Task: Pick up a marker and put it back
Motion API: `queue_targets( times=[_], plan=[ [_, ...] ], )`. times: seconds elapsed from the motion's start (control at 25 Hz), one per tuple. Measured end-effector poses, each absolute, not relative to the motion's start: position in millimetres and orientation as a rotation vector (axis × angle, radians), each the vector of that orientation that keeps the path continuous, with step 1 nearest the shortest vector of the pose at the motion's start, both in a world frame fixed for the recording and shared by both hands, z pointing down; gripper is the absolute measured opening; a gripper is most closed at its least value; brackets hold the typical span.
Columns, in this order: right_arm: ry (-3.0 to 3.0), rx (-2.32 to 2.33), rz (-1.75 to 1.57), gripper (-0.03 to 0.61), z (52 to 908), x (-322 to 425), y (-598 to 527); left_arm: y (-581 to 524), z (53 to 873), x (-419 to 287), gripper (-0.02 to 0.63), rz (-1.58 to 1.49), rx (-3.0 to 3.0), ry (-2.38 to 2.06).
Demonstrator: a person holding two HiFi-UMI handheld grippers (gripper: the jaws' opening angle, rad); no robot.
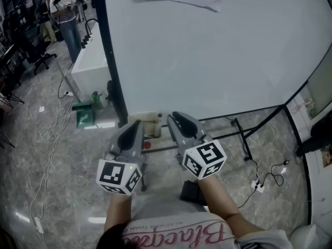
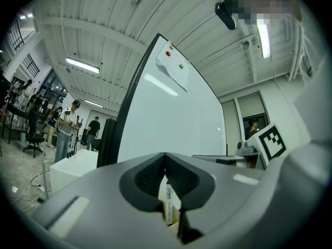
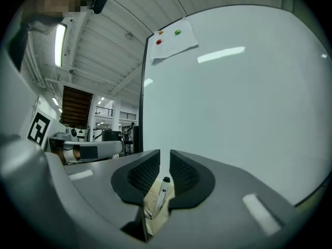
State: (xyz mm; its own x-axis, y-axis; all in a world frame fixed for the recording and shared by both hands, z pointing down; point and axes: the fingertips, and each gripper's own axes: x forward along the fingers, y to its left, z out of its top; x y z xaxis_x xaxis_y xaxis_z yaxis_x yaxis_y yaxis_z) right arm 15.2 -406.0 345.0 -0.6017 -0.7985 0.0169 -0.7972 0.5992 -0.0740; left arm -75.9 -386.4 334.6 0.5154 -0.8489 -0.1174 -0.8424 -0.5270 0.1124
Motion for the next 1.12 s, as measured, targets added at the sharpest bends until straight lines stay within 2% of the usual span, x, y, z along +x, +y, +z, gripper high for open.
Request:
queue_targets(
  times=[0.12,1.12],
  plan=[
    [2.787,-1.405,-0.095,0.002,337,22,-394,-386,334,-73,-0.001,-0.240,2.710,-1.495],
    [2.830,-1.421,-0.056,0.002,339,17,-370,-379,326,-62,0.000,-0.218,2.775,-1.447]
  ],
)
